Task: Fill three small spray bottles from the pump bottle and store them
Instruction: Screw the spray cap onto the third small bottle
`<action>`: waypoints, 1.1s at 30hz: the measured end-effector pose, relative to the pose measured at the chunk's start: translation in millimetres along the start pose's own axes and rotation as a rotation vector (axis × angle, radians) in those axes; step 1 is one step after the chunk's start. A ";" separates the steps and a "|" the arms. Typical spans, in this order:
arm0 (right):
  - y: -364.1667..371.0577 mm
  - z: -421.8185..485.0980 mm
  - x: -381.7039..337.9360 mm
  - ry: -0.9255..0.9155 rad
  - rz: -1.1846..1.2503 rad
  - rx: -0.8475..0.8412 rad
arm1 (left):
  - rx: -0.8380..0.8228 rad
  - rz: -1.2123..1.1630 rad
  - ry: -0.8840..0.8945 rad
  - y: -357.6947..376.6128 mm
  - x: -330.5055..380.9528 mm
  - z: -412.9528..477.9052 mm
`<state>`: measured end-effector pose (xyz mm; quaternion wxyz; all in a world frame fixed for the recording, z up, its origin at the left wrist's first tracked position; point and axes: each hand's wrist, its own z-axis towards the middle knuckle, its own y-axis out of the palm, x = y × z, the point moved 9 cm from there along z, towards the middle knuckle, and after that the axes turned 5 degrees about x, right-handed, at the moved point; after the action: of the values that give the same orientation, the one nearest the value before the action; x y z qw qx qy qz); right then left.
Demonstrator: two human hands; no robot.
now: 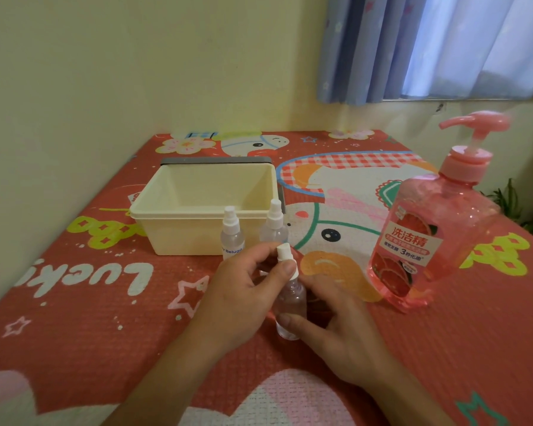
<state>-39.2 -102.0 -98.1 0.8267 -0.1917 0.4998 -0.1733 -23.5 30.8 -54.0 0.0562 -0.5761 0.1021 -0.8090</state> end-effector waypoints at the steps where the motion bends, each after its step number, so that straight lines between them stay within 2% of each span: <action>1: -0.1 0.0 0.2 0.003 0.003 0.000 | -0.004 0.005 0.004 0.1 1.3 0.3; 18: 2.6 0.1 1.7 0.000 0.049 -0.014 | -0.086 0.027 0.020 10.4 -6.4 -6.4; 24: 0.9 0.1 -1.0 -0.014 0.047 -0.007 | -0.006 0.083 0.135 13.6 0.8 -11.3; 33: 0.8 -0.8 -6.0 -0.041 0.002 -0.025 | 0.046 -0.102 0.059 9.3 -8.6 -14.1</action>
<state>-42.5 -98.6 -94.3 0.8346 -0.2052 0.4849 -0.1622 -34.2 24.9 -68.5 0.0250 -0.5551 0.0558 -0.8296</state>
